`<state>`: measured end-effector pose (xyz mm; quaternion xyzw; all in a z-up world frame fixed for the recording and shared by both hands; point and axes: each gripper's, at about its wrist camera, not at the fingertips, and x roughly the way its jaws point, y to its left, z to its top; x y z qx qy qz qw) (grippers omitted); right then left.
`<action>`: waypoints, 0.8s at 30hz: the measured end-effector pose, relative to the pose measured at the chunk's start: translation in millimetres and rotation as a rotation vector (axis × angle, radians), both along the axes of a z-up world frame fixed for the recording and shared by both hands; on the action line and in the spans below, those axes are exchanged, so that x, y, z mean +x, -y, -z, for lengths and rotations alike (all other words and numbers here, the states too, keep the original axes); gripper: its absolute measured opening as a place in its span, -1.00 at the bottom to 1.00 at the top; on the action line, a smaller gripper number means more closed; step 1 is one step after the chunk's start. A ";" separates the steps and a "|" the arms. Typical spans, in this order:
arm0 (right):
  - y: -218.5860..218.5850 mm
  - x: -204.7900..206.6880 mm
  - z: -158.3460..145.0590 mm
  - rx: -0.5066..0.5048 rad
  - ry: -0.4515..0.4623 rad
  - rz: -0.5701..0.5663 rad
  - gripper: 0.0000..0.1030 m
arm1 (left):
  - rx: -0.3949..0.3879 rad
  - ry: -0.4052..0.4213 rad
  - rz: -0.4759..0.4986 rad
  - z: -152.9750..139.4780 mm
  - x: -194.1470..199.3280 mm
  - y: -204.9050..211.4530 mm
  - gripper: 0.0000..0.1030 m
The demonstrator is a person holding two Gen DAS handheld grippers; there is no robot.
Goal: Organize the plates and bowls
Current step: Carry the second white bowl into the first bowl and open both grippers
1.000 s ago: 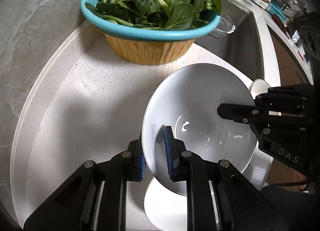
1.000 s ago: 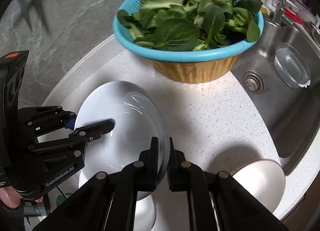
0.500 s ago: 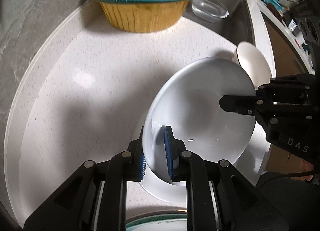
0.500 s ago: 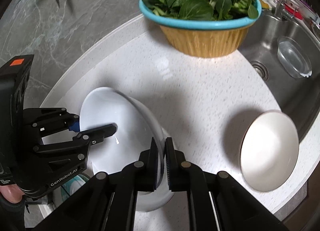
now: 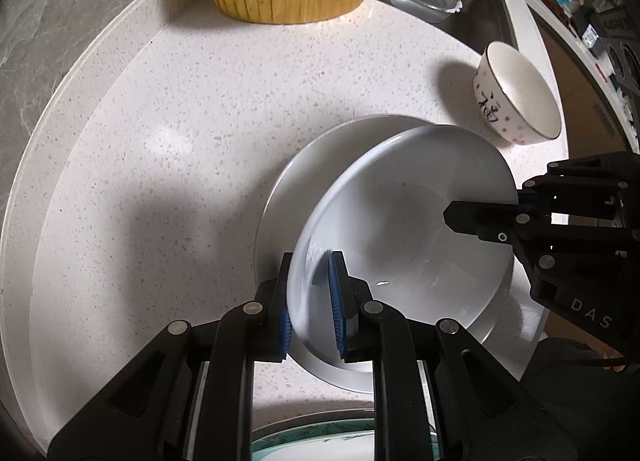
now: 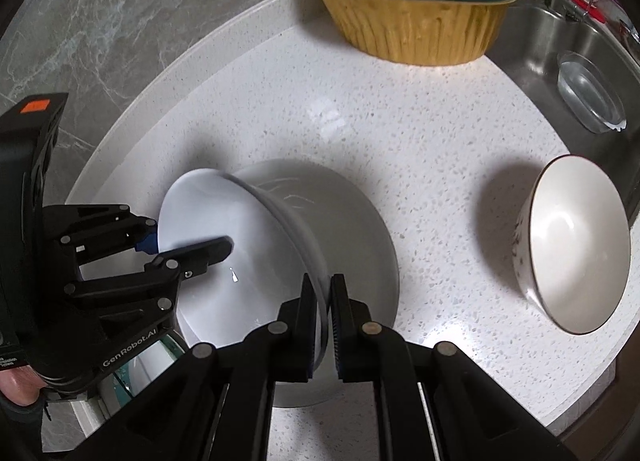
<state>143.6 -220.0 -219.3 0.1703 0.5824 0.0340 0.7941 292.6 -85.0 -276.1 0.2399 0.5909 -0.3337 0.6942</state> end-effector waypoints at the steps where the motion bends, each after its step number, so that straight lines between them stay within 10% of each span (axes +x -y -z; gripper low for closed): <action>1: -0.3 0.9 1.6 -0.002 -0.005 -0.001 -0.83 | 0.003 -0.002 0.002 2.4 0.9 0.8 -0.72; 24: 9.3 10.6 19.5 -0.025 -0.033 -0.001 -0.81 | -0.042 -0.016 -0.033 14.0 9.8 8.9 -0.58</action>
